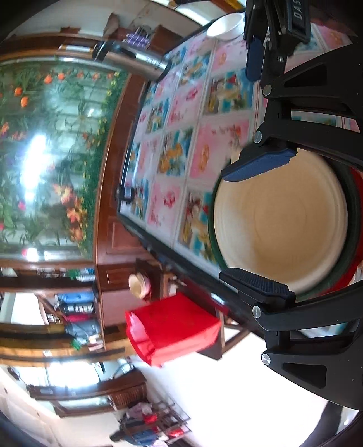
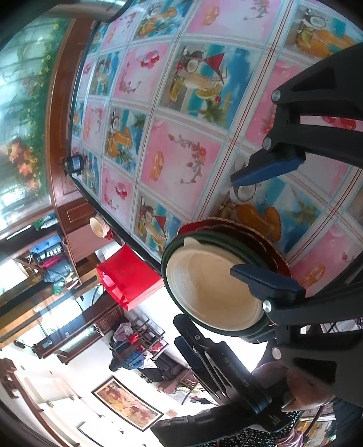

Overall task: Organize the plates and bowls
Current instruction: 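Move the left tool to the small white bowl on the table, then close the left tool on the white bowl rim and lift it, then carry the white bowl with the left tool toward the dish stack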

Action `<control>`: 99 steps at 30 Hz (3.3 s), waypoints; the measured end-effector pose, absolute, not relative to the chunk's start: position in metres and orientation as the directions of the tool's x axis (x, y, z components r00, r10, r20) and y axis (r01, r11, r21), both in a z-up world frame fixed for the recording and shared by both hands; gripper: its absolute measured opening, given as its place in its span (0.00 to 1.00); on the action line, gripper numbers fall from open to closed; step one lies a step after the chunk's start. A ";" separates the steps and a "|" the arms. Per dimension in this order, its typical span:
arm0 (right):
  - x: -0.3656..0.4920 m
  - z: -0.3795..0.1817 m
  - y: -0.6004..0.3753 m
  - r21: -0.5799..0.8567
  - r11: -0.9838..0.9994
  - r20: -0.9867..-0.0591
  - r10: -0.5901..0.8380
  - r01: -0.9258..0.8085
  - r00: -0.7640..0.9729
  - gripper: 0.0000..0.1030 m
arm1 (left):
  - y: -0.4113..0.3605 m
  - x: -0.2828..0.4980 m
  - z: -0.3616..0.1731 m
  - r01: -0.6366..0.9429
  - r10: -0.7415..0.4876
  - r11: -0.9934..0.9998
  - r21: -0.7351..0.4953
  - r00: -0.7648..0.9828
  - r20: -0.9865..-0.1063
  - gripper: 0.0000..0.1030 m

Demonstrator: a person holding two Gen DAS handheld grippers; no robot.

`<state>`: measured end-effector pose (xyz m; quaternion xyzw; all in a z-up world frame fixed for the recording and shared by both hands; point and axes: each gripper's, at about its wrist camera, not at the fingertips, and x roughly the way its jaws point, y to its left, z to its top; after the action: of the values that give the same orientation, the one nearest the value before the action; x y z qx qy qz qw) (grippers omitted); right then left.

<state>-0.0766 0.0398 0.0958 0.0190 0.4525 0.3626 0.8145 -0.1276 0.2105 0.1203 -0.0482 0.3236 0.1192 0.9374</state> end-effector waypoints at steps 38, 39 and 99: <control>-0.067 0.106 -0.234 0.300 0.946 -0.735 0.310 -0.121 0.603 0.66 | -0.043 -0.019 0.096 0.251 -0.225 0.965 -0.071 0.660 -0.717 0.63; -0.065 0.106 -0.246 0.303 0.948 -0.736 0.296 -0.095 0.609 0.66 | -0.051 -0.014 0.095 0.266 -0.245 0.960 -0.089 0.645 -0.724 0.63; -0.045 0.067 -0.184 0.324 0.912 -0.776 0.409 -0.252 0.480 0.33 | -0.048 -0.006 0.059 0.269 -0.212 0.960 -0.075 0.527 -0.823 0.16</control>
<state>-0.0450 -0.1839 0.0669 0.0830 0.4722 0.1930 0.8561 -0.0060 -0.0480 0.0590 0.0308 0.4666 -0.1379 0.8731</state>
